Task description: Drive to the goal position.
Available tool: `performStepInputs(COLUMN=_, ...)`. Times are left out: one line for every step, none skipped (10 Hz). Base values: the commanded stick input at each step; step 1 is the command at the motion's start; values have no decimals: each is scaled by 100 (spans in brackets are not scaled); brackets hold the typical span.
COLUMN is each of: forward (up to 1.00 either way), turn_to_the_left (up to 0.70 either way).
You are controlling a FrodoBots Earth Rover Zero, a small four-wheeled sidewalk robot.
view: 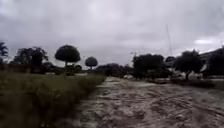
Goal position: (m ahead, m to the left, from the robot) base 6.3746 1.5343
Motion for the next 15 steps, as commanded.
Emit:
performStepInputs(forward=50, turn_to_the_left=0)
performStepInputs(forward=50, turn_to_the_left=0)
performStepInputs(forward=50, turn_to_the_left=0)
performStepInputs(forward=50, turn_to_the_left=0)
performStepInputs(forward=50, turn_to_the_left=0)
performStepInputs(forward=50, turn_to_the_left=0)
performStepInputs(forward=50, turn_to_the_left=0)
performStepInputs(forward=50, turn_to_the_left=0)
performStepInputs(forward=50, turn_to_the_left=0)
performStepInputs(forward=50, turn_to_the_left=0)
performStepInputs(forward=50, turn_to_the_left=0)
performStepInputs(forward=50, turn_to_the_left=0)
performStepInputs(forward=50, turn_to_the_left=0)
performStepInputs(forward=50, turn_to_the_left=0)
performStepInputs(forward=50, turn_to_the_left=0)
